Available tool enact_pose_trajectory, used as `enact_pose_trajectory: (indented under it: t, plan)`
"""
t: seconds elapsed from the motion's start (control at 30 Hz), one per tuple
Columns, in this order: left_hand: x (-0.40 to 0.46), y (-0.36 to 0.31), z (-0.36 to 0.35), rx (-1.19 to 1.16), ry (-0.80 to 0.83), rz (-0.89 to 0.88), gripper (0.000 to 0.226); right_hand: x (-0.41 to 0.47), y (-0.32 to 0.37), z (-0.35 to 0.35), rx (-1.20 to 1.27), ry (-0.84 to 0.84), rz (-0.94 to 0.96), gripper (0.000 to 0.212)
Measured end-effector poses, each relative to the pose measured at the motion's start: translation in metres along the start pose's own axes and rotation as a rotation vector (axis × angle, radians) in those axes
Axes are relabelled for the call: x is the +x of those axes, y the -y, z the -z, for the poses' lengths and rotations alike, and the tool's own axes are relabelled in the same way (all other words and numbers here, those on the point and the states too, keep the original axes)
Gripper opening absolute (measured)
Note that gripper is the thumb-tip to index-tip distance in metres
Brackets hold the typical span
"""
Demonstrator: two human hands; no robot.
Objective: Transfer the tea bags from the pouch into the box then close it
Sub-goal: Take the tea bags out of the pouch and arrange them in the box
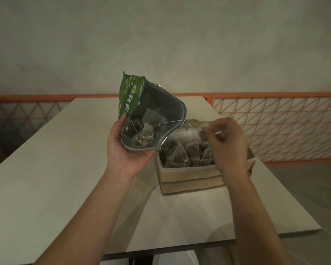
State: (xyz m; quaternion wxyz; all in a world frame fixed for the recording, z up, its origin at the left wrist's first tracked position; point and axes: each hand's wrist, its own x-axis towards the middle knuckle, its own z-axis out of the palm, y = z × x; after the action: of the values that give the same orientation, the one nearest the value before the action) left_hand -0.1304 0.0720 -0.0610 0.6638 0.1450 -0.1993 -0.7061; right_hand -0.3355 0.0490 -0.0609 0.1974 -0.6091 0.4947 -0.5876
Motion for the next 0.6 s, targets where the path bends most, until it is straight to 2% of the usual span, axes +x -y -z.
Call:
enact_pose_trajectory:
  t: [0.07,0.17,0.27,0.37,0.47,0.6]
  plan:
    - [0.0,0.0,0.0,-0.006,-0.011,0.001,0.043,-0.002,-0.004,-0.005,-0.152,0.131,0.011,0.008]
    - [0.0,-0.002,0.001,0.0,-0.008,0.0,0.044,-0.007,-0.003,-0.012,-0.29,0.212,0.022,0.024]
    - [0.002,-0.003,0.003,0.009,-0.014,-0.002,0.048,-0.011,0.013,-0.015,-0.129,0.076,0.041,0.025]
    - [0.002,-0.004,0.006,0.028,-0.013,-0.001,0.053,-0.015,0.034,-0.018,0.075,0.133,-0.055,0.028]
    - [0.002,-0.004,0.008,0.036,-0.015,-0.002,0.053,-0.013,0.038,-0.022,0.019,0.231,-0.069,0.027]
    - [0.001,-0.004,0.008,0.014,-0.03,-0.005,0.053,-0.007,0.041,-0.02,0.054,0.134,-0.034,0.011]
